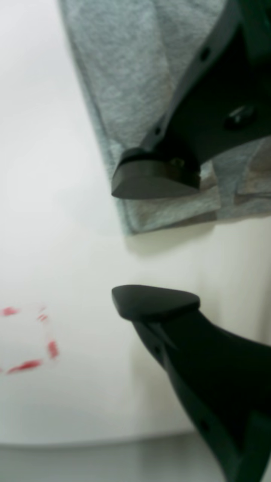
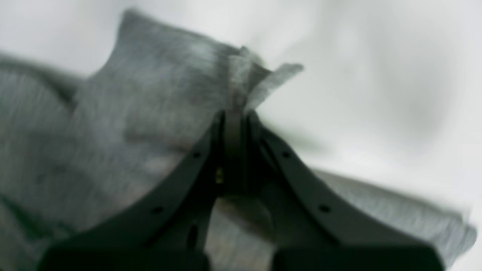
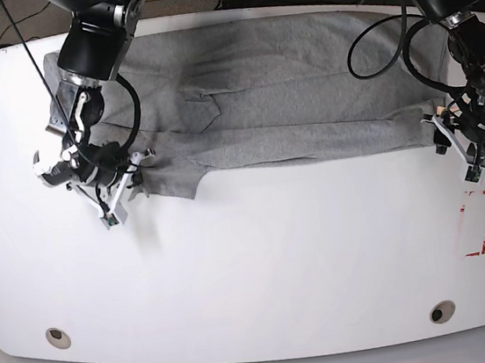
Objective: Layout the t-shirt on the table in an organized manner, then fold the t-shirt properly
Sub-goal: 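Move the right gripper to the hanging sleeve and grasp it, then lift the sleeve with the right gripper and fold it onto the shirt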
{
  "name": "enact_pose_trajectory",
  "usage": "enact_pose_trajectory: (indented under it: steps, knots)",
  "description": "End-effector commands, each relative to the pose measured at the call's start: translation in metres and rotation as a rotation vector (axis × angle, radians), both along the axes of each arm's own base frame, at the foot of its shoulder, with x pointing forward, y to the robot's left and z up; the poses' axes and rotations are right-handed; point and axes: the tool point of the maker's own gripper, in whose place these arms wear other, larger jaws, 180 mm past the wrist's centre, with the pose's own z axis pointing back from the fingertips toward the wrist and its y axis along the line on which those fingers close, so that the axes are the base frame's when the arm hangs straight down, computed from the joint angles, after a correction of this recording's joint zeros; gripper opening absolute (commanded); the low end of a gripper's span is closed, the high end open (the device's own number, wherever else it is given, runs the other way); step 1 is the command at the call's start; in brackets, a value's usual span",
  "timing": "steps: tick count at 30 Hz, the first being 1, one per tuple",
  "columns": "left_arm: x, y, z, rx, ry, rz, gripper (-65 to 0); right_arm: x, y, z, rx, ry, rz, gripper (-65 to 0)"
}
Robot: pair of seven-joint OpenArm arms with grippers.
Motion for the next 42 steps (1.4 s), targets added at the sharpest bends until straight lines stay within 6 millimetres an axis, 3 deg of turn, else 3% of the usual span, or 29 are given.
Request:
enact_pose_trajectory:
  steps: [1, 7, 15, 18, 23, 42]
  knots:
    - [0.009, 0.004, 0.014, 0.01, -0.047, -0.002, -31.1, 0.0, -0.003, 0.02, 0.002, -0.05, 0.006, -65.0]
    - [0.009, 0.005, 0.012, 0.006, -0.042, 0.0, -31.1, -0.018, 0.007, 0.047, 0.064, -0.105, 0.074, -65.0]
    - [0.006, 0.005, 0.003, -0.008, -0.02, 0.006, -31.1, -0.042, 0.041, 0.074, 0.262, -0.2, 0.193, -65.0]
    - [0.006, 0.005, 0.0, -0.015, -0.011, 0.008, -31.1, -0.057, 0.058, 0.076, 0.316, -0.192, 0.26, -65.0]
    - [0.009, 0.005, 0.001, -0.019, -0.015, 0.01, -31.1, -0.078, 0.07, 0.077, 0.356, -0.173, 0.324, -65.0]
    - [0.007, 0.003, -0.002, -0.025, -0.009, 0.011, -31.1, -0.139, 0.085, 0.06, 0.478, -0.025, 0.398, -62.8]
